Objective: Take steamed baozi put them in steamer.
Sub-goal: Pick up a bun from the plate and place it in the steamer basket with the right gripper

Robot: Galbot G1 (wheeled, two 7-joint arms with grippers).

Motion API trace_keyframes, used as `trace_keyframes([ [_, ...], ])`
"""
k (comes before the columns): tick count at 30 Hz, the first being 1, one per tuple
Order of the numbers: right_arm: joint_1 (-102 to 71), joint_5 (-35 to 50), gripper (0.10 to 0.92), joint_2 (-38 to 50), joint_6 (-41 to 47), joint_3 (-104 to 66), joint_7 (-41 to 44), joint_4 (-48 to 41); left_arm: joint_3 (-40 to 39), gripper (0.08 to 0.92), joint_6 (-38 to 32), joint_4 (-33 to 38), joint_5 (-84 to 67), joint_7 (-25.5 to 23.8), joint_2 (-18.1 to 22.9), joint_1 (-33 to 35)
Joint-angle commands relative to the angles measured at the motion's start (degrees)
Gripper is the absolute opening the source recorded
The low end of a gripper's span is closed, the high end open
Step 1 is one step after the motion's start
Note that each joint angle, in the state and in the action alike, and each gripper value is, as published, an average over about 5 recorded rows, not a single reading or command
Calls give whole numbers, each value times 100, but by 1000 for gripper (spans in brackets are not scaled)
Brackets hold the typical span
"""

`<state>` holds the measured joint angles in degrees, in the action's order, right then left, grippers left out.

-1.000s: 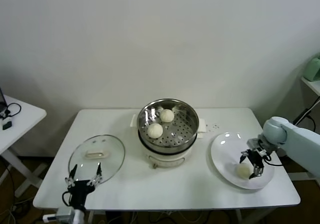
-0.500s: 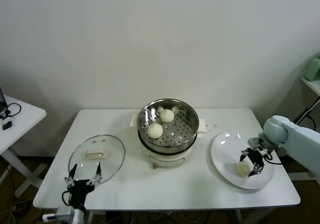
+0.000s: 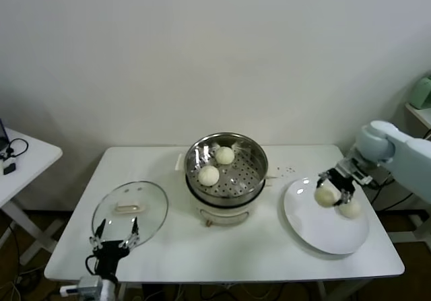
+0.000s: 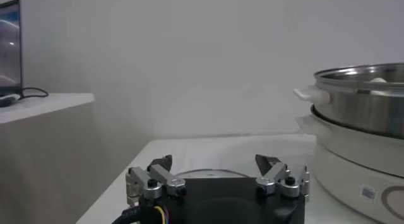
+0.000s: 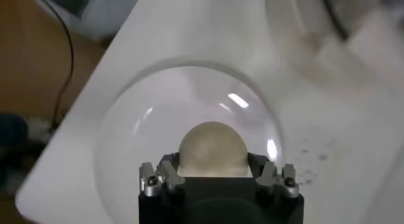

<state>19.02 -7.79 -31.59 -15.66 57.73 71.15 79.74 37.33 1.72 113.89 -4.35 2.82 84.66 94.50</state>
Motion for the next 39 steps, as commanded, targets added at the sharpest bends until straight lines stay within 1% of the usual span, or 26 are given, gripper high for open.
trace_keyframes([
  [1, 2040, -923, 720, -549, -1589, 504, 14, 990, -64, 823, 48, 56, 95, 11, 63, -2],
  [6, 2221, -1138, 727, -1240, -1633, 472, -13, 1360, -100, 823, 99, 115, 147, 21, 97, -18],
  [10, 1957, -1345, 736, -1850, -1621, 428, -26, 1379, -100, 823, 111, 138, 149, 26, 98, -6],
  [18, 1153, -1854, 738, -3074, -1704, 364, -73, 754, -34, 823, 106, 177, 109, 22, 70, 56],
  [23, 906, -1968, 735, -3627, -1777, 502, -108, 355, 4, 823, 105, 150, 76, 21, 47, 85],
  [29, 748, -1972, 732, -3935, -1903, 725, -116, 51, 14, 823, 99, 86, 38, 17, 21, 103],
  [39, 640, -2001, 729, -3856, -2056, 1065, -138, 55, -34, 823, 108, -4, 41, 16, 25, 117],
])
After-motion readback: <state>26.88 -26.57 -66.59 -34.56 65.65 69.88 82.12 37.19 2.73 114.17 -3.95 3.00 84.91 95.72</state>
